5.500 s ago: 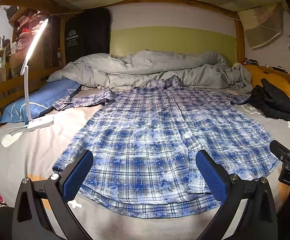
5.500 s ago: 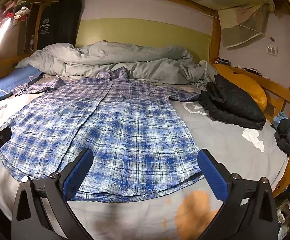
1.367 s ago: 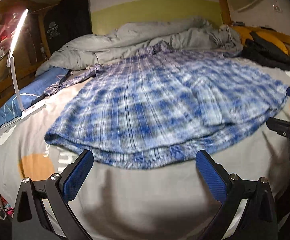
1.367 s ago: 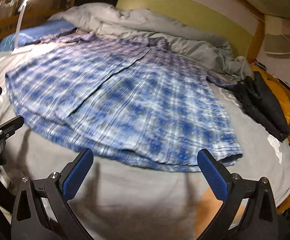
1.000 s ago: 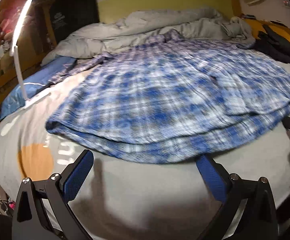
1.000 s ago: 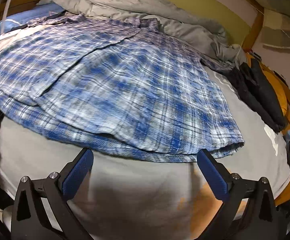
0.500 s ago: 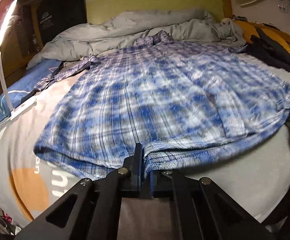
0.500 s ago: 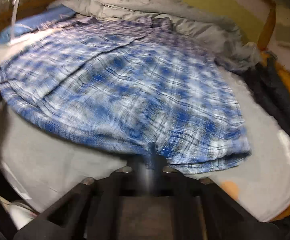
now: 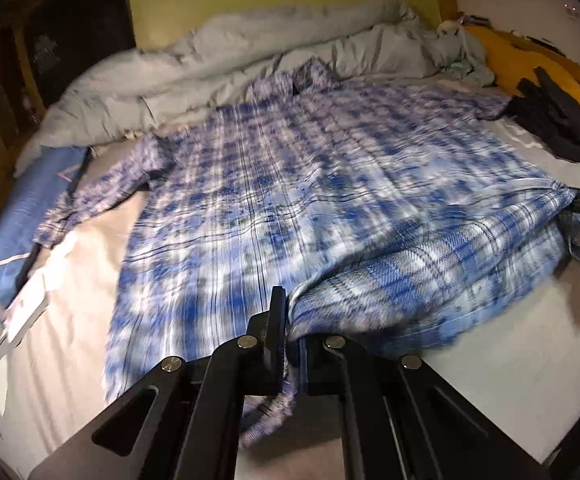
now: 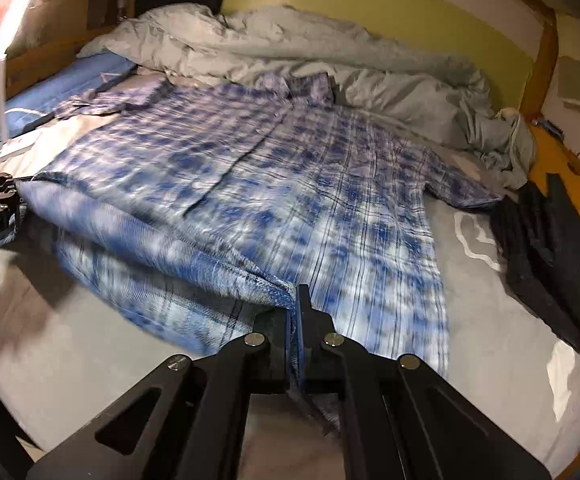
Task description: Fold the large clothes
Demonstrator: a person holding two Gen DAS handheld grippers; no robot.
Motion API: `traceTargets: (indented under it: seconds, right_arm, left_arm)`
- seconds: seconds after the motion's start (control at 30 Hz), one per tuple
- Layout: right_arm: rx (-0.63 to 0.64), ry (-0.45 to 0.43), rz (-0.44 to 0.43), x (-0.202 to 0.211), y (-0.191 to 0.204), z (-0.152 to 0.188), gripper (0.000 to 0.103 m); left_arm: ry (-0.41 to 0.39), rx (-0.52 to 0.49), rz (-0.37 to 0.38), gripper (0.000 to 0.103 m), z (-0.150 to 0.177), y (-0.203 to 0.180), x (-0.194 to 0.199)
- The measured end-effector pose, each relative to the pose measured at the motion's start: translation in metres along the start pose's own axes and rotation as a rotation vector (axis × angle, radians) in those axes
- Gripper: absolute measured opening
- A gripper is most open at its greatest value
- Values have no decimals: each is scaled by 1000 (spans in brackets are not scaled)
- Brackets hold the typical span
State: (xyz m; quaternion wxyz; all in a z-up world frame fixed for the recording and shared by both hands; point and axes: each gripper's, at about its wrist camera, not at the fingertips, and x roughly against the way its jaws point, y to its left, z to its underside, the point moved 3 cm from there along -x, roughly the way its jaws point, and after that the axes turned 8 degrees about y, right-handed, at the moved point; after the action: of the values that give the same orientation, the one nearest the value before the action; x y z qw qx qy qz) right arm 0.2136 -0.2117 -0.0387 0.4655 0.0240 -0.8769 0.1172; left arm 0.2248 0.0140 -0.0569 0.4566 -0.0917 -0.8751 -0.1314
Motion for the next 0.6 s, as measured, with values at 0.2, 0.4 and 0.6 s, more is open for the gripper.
traceTargets:
  seconds: [0.2,0.4,0.6]
  right_arm:
    - [-16,66,-38,-55,-7,-13,2]
    - [-37,72,-91,-68,-13,-13,30]
    - [-64,-73,-48,-15,-31,-2,63]
  left_arm:
    - [77,-18,17,6,-16,4,-54]
    - [41,-64,-68,59,-6,-5,-58]
    - [-108,18,-37,90,6,14,9]
